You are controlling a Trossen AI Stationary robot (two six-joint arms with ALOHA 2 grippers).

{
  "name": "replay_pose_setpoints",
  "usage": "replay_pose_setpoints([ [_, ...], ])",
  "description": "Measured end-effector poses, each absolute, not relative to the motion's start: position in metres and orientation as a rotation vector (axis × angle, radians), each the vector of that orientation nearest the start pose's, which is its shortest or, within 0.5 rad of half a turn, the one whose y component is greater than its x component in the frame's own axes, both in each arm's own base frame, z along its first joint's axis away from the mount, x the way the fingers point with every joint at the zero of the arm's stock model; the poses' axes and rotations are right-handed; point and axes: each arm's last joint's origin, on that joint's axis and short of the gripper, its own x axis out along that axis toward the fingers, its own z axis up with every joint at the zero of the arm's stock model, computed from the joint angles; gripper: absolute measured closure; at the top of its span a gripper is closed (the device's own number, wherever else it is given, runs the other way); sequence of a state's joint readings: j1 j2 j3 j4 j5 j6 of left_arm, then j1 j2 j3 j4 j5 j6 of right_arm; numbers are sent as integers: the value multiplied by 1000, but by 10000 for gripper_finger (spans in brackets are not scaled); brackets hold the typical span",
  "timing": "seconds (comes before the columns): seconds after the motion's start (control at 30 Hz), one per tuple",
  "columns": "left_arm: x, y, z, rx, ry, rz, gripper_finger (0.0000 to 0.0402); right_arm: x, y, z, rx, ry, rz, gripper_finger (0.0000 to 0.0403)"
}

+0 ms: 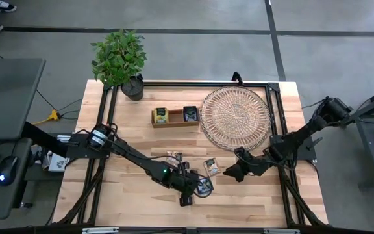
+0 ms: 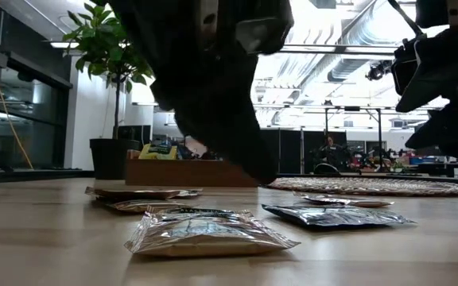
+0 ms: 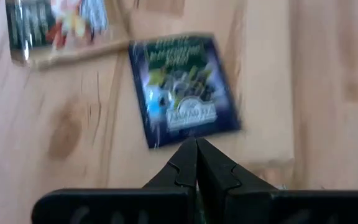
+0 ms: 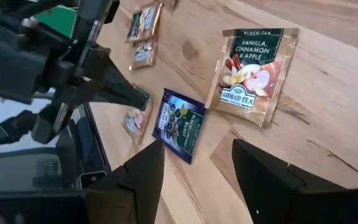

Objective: Pick & Place Tea
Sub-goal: Put the blue tea bag into the right section of the wooden organizer

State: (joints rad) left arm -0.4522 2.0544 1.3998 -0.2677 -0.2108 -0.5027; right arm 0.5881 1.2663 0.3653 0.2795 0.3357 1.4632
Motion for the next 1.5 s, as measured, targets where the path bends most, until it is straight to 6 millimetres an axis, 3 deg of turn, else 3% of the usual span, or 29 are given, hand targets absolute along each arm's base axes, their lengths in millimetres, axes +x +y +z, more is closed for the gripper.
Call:
replay_pose_setpoints([
  [0.5,396,-181,163,-134,842,4,401,187,113,146,1165,585,-208,217],
  [1.07,405,-186,108,-270,912,80,401,189,117,142,1209,628,-223,217],
  [1.5,406,-187,95,-304,932,89,402,245,156,107,1176,812,-283,218],
])
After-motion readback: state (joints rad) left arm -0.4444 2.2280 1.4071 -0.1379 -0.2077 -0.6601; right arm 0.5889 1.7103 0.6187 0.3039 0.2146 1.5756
